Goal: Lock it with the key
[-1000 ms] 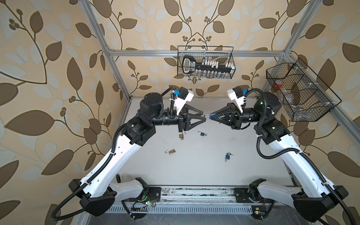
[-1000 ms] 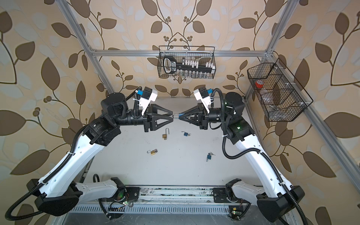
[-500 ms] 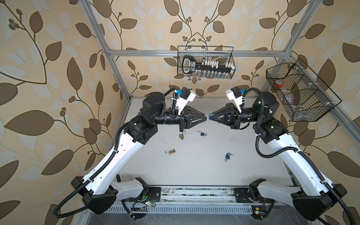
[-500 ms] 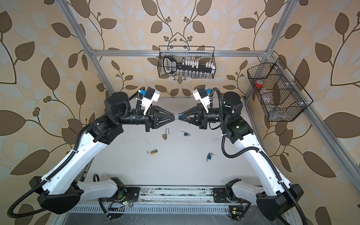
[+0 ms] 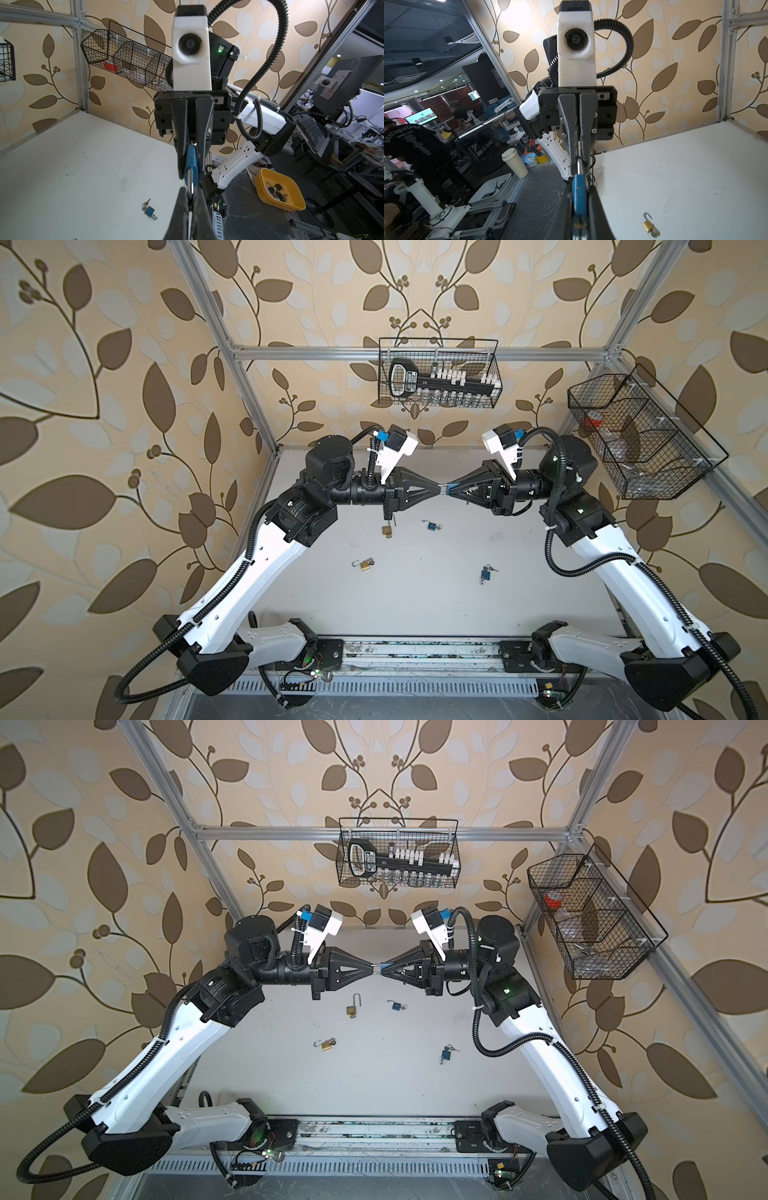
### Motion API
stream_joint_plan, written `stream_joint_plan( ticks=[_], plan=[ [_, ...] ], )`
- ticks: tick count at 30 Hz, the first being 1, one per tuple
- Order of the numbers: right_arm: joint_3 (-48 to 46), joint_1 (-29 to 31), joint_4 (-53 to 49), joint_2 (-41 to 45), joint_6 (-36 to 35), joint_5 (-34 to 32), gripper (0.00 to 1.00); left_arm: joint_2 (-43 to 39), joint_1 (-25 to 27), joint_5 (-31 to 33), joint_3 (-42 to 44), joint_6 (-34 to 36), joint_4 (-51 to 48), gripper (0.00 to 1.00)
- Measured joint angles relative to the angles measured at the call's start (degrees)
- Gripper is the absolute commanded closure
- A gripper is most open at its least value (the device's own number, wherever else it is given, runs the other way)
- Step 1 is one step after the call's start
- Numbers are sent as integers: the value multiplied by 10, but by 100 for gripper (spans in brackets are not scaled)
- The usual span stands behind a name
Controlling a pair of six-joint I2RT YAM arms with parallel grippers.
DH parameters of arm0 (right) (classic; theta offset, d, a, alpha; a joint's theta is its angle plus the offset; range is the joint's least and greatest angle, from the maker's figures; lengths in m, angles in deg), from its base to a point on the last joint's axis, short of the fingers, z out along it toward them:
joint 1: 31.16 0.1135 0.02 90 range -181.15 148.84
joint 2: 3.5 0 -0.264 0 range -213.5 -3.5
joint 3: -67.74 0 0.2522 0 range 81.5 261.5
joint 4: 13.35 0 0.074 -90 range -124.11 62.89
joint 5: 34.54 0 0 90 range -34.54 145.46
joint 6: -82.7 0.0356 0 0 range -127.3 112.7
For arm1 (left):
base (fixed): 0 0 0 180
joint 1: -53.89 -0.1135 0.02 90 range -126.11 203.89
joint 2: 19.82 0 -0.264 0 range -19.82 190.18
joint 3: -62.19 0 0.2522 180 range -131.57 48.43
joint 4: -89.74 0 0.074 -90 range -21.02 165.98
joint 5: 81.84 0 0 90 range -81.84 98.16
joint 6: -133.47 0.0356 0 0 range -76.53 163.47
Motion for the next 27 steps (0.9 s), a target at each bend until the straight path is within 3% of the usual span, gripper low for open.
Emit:
stream_joint_plan(
  ticks=[13, 19, 27],
  plan=[
    [0, 57, 34, -4, -6, -39, 100, -9, 7, 0, -17, 8, -23, 100],
    [-15, 55, 58, 10, -16, -63, 100, -14, 12, 16, -18, 14, -14, 100],
    [-24, 36, 97, 1, -10, -34, 100, -7, 16, 22, -18, 22, -6, 100]
  ],
)
